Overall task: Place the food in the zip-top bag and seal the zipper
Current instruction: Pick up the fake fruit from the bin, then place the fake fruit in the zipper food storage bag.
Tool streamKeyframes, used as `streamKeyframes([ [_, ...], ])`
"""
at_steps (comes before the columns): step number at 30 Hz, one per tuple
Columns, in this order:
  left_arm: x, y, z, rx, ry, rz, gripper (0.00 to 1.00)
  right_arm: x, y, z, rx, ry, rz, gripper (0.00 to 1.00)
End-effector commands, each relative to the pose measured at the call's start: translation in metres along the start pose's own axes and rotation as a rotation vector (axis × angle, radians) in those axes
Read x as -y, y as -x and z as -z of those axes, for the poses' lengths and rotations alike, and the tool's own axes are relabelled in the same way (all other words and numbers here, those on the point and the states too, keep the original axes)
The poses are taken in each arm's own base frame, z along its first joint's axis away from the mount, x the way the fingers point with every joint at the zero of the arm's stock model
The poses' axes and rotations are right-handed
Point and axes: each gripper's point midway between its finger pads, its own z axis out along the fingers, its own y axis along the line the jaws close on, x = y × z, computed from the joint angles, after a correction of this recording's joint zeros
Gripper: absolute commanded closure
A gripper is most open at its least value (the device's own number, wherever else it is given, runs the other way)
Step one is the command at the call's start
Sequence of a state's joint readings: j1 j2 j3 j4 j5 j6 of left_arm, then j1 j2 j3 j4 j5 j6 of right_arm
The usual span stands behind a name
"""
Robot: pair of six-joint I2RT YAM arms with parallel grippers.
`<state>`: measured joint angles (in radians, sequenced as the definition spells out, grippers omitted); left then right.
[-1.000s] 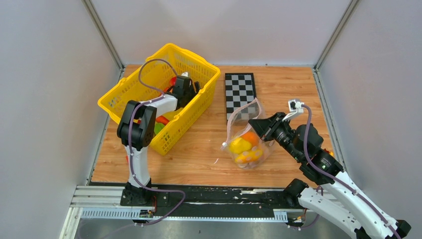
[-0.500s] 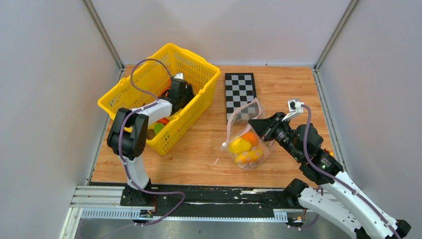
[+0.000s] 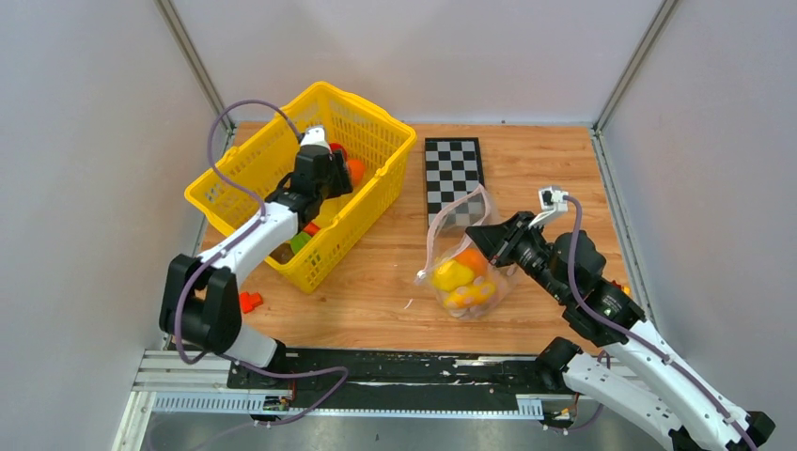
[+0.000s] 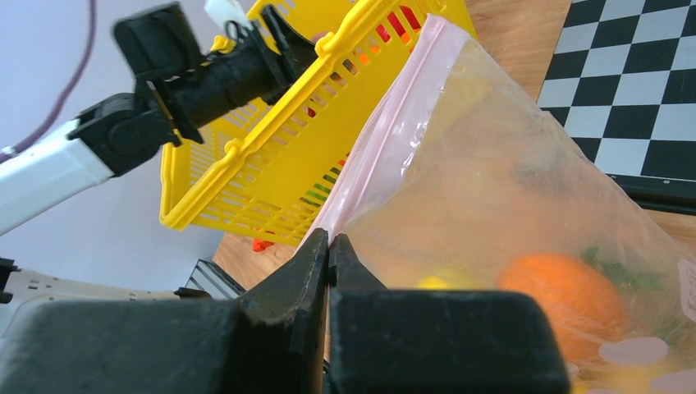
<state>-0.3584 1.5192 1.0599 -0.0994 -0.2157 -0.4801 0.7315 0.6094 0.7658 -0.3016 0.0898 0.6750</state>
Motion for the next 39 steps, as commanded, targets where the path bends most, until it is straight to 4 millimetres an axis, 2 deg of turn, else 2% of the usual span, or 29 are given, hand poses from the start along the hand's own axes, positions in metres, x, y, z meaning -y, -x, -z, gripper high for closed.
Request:
streamKeyframes([
  [1, -0.001, 0.043, 0.04, 0.126, -0.012, -0.021, 0.48, -0.014, 0.011, 0.0, 0.016, 0.047, 0.016, 1.0],
  [6, -0.002, 0.062, 0.072, 0.197, -0.03, -0.008, 0.47, -0.017, 0.008, -0.004, -0.002, 0.06, 0.019, 1.0],
  [11, 0.012, 0.074, 0.1, 0.228, -0.126, 0.011, 0.47, -0.019, 0.003, -0.008, -0.023, 0.074, 0.019, 1.0],
  [16, 0.044, 0.089, 0.135, 0.27, -0.325, 0.001, 0.46, -0.021, 0.001, -0.01, -0.036, 0.086, 0.024, 1.0],
  [20, 0.075, 0.091, 0.162, 0.281, -0.527, -0.046, 0.46, -0.025, -0.001, -0.011, -0.052, 0.106, 0.031, 1.0],
  [23, 0.09, 0.088, 0.176, 0.287, -0.64, -0.078, 0.45, -0.026, -0.003, -0.012, -0.058, 0.111, 0.03, 1.0],
  [29, 0.125, 0.07, 0.202, 0.229, -0.916, -0.147, 0.45, -0.027, -0.004, -0.013, -0.062, 0.118, 0.03, 1.0],
  [34, 0.151, 0.049, 0.222, 0.185, -1.097, -0.198, 0.44, -0.026, -0.005, -0.013, -0.064, 0.12, 0.03, 1.0],
  [39, 0.181, 0.02, 0.245, 0.11, -1.245, -0.33, 0.43, -0.027, -0.005, -0.014, -0.067, 0.121, 0.031, 1.0],
])
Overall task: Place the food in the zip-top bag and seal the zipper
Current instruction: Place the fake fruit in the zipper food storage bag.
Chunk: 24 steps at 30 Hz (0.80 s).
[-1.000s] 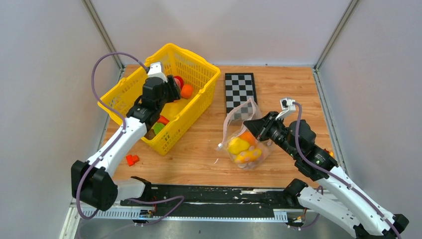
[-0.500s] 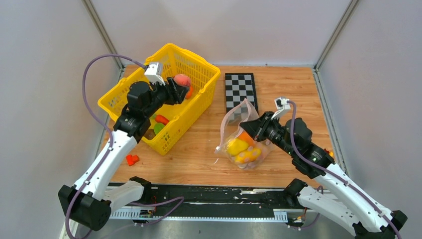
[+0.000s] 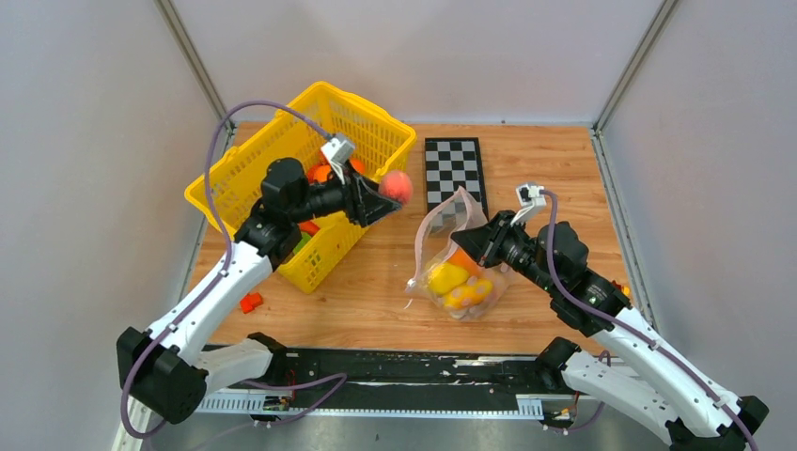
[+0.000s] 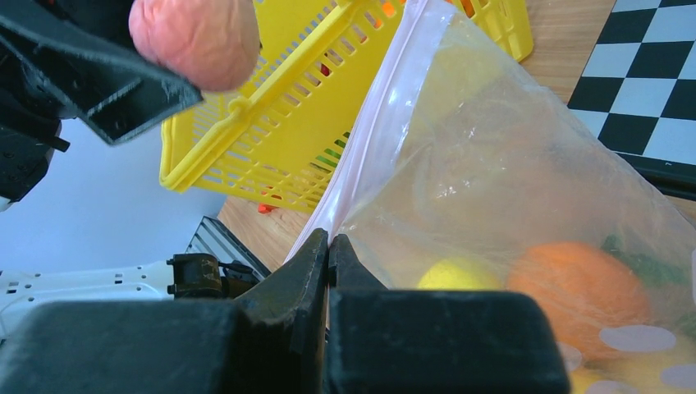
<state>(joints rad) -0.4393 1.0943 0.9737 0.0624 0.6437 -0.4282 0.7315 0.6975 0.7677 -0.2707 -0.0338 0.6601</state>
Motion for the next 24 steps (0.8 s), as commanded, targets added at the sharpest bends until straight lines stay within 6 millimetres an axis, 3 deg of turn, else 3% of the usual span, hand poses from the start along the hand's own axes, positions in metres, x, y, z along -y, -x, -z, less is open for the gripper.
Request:
streamKeyframes([
  [1, 0.055, -0.007, -0.011, -0.067, -0.247, -0.128, 0.43, -0.019, 0.02, 0.002, 0.055, 0.061, 0.02, 1.0],
  [4, 0.063, -0.021, -0.014, -0.118, -0.285, -0.141, 0.42, -0.019, 0.021, 0.003, 0.057, 0.063, 0.021, 1.0],
  [9, 0.059, -0.038, -0.021, -0.191, -0.241, -0.164, 0.42, -0.026, 0.021, 0.003, 0.052, 0.096, 0.027, 1.0],
  [15, 0.039, -0.053, -0.037, -0.244, -0.123, -0.181, 0.43, -0.036, 0.018, 0.0, 0.03, 0.152, 0.035, 1.0],
  [22, 0.057, -0.07, -0.05, -0.311, -0.16, -0.213, 0.43, -0.043, 0.022, 0.001, 0.037, 0.178, 0.048, 1.0],
  [24, 0.053, -0.077, -0.052, -0.363, -0.136, -0.23, 0.43, -0.045, 0.023, 0.001, 0.039, 0.187, 0.049, 1.0],
])
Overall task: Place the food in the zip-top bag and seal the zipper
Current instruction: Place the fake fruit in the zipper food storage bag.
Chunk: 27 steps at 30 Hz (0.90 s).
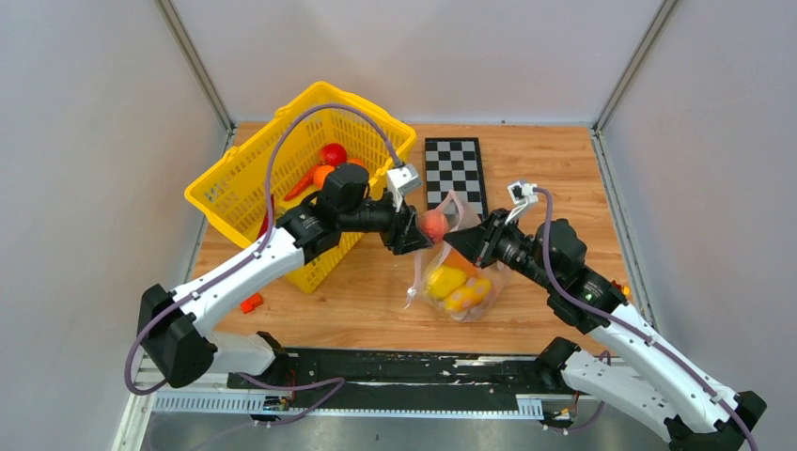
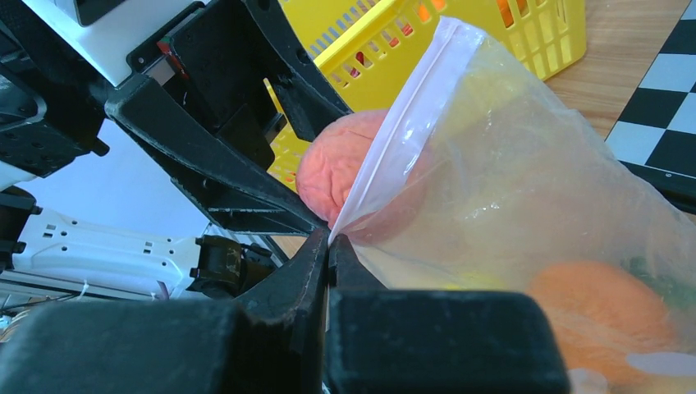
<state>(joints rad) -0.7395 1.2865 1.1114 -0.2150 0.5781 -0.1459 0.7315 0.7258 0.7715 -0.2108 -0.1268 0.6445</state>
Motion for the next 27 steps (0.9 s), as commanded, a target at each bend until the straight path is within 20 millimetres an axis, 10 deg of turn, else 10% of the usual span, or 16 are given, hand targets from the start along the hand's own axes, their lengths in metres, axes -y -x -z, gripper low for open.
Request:
streamKeyframes([
  [1, 0.001, 0.012, -0.003, -0.043, 0.041, -0.09, 0.43, -0.027, 0.026, 0.004, 0.07, 0.092, 0.037, 1.0],
  [9, 0.013, 0.014, -0.007, -0.067, 0.041, -0.135, 0.41, -0.024, 0.024, 0.001, 0.06, 0.081, 0.032, 1.0],
  [20, -0.042, 0.023, 0.015, -0.048, 0.446, -0.122, 0.41, -0.036, 0.024, 0.001, 0.043, 0.139, 0.052, 1.0],
  [27, -0.007, 0.026, 0.006, -0.073, 0.317, -0.195, 0.38, -0.026, 0.021, -0.002, 0.042, 0.094, 0.037, 1.0],
])
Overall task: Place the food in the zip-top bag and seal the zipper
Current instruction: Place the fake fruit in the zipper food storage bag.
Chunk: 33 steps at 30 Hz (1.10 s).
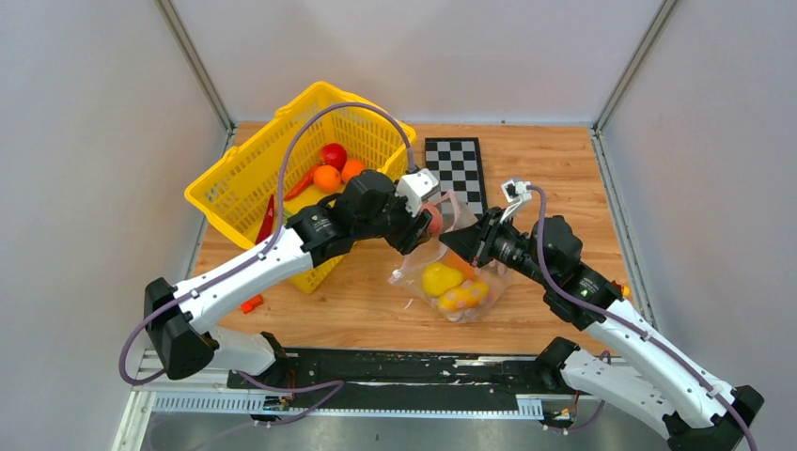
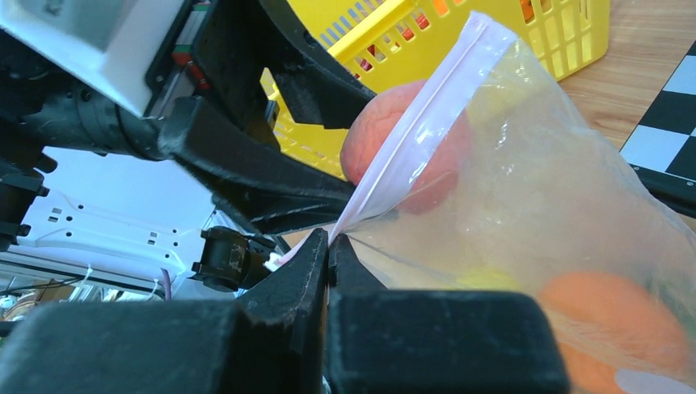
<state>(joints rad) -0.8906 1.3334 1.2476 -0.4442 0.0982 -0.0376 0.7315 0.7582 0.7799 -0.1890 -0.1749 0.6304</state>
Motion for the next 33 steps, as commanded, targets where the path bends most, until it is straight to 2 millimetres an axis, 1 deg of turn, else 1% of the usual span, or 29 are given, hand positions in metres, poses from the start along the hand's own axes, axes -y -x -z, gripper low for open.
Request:
streamKeyframes([
  [1, 0.015, 0.035, 0.018, 0.085, -0.029, -0.062, 0.38, -0.018, 0.025, 0.003, 0.074, 0.046, 0.023, 1.0],
  [3, 0.016, 0.043, 0.027, 0.116, -0.021, -0.065, 0.38, -0.013, 0.025, 0.003, 0.075, 0.024, 0.015, 1.0],
  [6, 0.007, 0.052, 0.037, 0.157, 0.049, -0.053, 0.38, -0.009, 0.023, 0.003, 0.074, 0.002, 0.004, 1.0],
  [8, 0.008, 0.052, 0.038, 0.156, 0.048, -0.06, 0.38, -0.009, 0.024, 0.002, 0.079, 0.005, -0.003, 1.0],
  [10, 0.015, 0.051, 0.037, 0.146, 0.015, -0.072, 0.39, -0.011, 0.025, 0.002, 0.083, 0.012, -0.007, 1.0],
  [16, 0.048, 0.044, 0.029, 0.128, -0.162, -0.089, 0.4, -0.017, 0.028, 0.004, 0.092, 0.036, -0.005, 1.0],
  [19, 0.046, 0.033, 0.017, 0.088, -0.157, -0.084, 0.4, -0.02, 0.029, 0.007, 0.101, 0.05, 0.0, 1.0],
  [26, 0.044, 0.015, -0.004, 0.023, -0.149, -0.077, 0.41, -0.023, 0.032, 0.012, 0.117, 0.065, 0.013, 1.0],
  [28, 0.047, 0.016, -0.007, 0.027, -0.166, -0.074, 0.41, -0.023, 0.032, 0.012, 0.116, 0.065, 0.013, 1.0],
  [33, 0.057, 0.029, -0.008, 0.086, -0.218, -0.059, 0.39, -0.022, 0.03, 0.011, 0.11, 0.063, 0.013, 1.0],
])
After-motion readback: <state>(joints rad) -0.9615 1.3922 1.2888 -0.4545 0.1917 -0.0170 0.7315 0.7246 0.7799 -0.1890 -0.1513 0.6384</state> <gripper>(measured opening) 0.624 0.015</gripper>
